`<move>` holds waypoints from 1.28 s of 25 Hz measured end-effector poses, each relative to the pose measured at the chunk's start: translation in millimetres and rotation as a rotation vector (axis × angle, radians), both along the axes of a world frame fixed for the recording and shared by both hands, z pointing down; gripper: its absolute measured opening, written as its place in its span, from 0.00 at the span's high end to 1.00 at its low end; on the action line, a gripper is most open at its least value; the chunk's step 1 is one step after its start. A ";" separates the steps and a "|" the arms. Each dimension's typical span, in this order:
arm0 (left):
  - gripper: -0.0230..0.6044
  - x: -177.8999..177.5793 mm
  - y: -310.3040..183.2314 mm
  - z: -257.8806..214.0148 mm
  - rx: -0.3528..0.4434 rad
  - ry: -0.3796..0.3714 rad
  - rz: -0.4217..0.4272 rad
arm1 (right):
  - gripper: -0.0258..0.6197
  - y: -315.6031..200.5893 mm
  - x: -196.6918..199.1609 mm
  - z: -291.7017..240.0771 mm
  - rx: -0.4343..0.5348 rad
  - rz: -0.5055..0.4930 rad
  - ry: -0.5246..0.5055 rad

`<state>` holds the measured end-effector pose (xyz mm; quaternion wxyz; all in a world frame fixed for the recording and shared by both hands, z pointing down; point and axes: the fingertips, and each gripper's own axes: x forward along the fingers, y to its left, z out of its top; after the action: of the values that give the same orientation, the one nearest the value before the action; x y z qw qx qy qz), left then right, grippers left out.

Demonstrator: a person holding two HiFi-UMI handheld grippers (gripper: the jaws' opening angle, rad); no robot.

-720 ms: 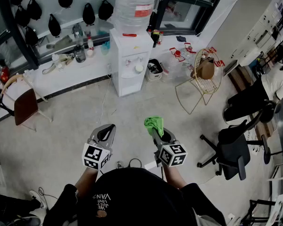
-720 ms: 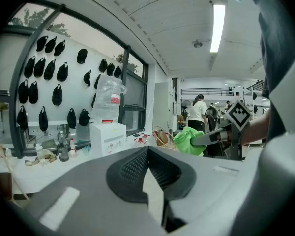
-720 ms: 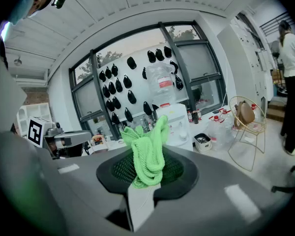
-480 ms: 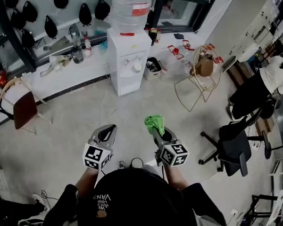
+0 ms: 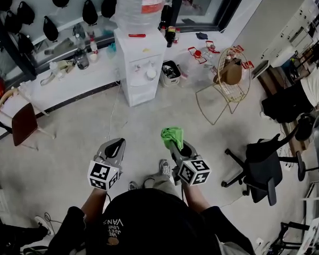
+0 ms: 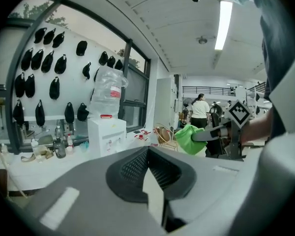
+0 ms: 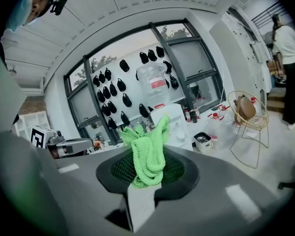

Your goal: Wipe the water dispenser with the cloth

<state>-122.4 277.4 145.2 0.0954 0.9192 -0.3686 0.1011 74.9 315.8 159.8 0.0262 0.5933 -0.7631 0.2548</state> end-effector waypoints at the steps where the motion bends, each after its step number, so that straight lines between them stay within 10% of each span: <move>1: 0.96 5.4 -6.9 1.1 -0.002 0.004 -0.026 | 0.81 -6.6 7.2 3.0 -0.003 -0.017 0.001; 12: 0.96 103.2 -68.1 -4.0 0.015 -0.031 -0.202 | 0.81 -104.6 112.1 19.3 -0.044 -0.201 0.024; 22: 0.96 116.0 -95.8 14.7 -0.032 -0.052 -0.338 | 0.81 -157.9 132.8 48.5 -0.097 -0.308 -0.010; 32: 0.96 117.2 -187.7 74.7 -0.117 -0.057 -0.227 | 0.81 -209.2 117.0 90.0 -0.160 -0.233 -0.045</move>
<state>-5.2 89.7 219.9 0.1491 0.8611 -0.4664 0.1369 191.9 106.5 249.9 0.0856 0.4910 -0.8045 0.3231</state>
